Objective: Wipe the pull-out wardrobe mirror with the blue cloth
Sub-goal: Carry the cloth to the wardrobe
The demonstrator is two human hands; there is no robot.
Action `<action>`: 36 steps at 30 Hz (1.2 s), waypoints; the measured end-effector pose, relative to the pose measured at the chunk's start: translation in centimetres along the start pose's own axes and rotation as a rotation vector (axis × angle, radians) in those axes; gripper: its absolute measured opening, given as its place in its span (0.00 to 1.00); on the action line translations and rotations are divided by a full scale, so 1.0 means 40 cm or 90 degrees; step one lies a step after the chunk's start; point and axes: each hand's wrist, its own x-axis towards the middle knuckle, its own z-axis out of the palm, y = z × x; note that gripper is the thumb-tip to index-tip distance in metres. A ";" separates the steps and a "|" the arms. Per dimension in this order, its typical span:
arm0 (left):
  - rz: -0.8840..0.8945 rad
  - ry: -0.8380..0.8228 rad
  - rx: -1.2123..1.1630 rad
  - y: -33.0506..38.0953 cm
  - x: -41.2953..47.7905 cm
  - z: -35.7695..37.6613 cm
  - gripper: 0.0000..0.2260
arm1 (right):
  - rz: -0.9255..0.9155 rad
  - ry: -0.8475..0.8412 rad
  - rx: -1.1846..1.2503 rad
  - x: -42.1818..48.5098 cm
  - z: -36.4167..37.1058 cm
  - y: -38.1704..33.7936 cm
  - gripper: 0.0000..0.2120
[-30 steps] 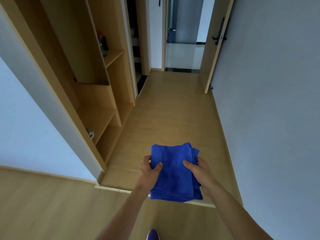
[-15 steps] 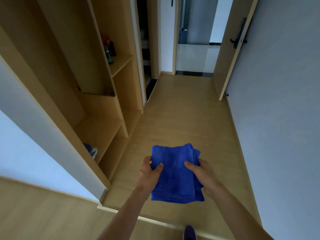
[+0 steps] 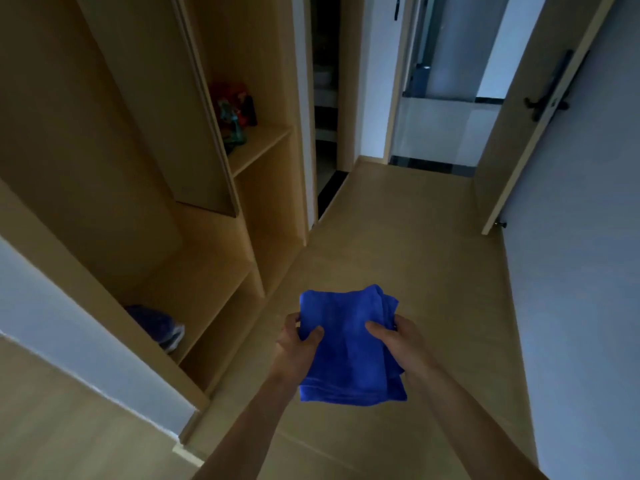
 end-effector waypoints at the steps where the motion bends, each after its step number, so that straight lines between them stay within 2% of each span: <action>1: -0.007 0.002 0.000 0.010 0.020 0.013 0.20 | 0.001 -0.003 0.006 0.024 -0.011 -0.008 0.07; 14: -0.023 -0.003 -0.017 0.119 0.401 0.134 0.20 | 0.010 0.010 0.039 0.397 -0.076 -0.122 0.08; 19: -0.015 0.009 -0.013 0.161 0.572 0.131 0.18 | 0.005 0.001 -0.020 0.570 -0.055 -0.206 0.09; 23: -0.025 0.017 -0.040 0.194 0.699 0.102 0.18 | -0.011 -0.013 -0.006 0.684 -0.018 -0.272 0.09; 29: -0.010 0.059 -0.069 0.228 0.813 0.051 0.19 | -0.022 -0.071 -0.021 0.825 0.041 -0.350 0.08; 36: -0.057 0.152 -0.158 0.254 0.935 0.010 0.14 | -0.044 -0.181 -0.080 1.024 0.116 -0.440 0.07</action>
